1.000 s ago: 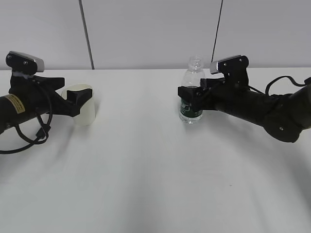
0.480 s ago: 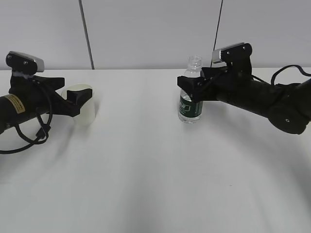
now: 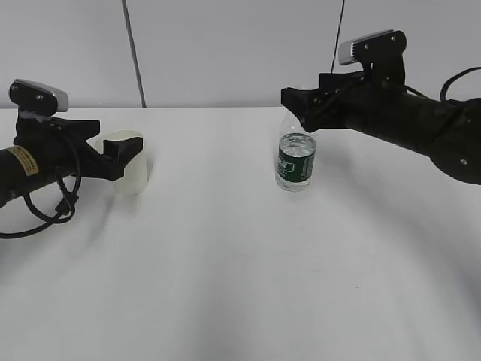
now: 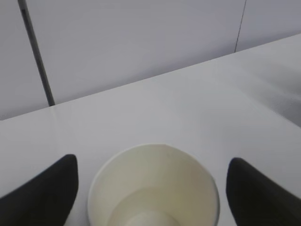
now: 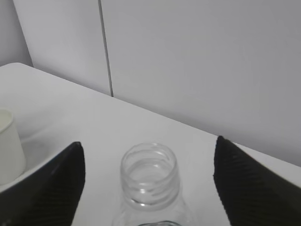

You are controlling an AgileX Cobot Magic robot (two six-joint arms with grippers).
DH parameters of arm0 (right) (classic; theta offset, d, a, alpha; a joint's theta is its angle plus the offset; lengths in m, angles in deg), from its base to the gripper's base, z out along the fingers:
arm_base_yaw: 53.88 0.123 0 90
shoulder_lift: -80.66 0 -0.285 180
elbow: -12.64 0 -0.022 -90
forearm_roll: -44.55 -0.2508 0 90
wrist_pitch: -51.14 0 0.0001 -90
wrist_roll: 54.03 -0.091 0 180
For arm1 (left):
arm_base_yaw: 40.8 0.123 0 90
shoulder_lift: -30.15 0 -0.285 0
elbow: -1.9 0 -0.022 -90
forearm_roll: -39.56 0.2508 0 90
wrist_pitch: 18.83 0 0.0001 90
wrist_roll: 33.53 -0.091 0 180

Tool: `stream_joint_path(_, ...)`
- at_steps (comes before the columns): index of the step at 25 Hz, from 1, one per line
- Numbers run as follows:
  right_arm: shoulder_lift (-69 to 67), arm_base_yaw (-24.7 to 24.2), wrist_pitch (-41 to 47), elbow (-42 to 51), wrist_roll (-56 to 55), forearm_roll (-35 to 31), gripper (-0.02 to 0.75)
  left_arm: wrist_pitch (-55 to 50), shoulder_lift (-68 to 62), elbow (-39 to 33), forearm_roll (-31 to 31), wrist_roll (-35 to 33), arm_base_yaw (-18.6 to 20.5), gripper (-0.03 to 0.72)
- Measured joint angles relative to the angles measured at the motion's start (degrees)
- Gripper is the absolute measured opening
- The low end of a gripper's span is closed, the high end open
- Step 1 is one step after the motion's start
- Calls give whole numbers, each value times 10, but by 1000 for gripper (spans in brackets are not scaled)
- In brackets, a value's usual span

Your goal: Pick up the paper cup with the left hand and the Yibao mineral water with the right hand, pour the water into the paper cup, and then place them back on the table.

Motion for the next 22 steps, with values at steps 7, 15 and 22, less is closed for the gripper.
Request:
stream_joint_path(7, 45, 0, 40, 0, 0, 5, 615, -3, 8, 0, 2, 8, 0, 580)
stream_joint_path(15, 78, 0, 90, 2, 0, 18, 594, -36, 44, 0, 10, 15, 0, 576)
stream_joint_path(22, 111, 0, 190, 2, 1, 23, 594, -124, 89, 0, 19, 50, 0, 571)
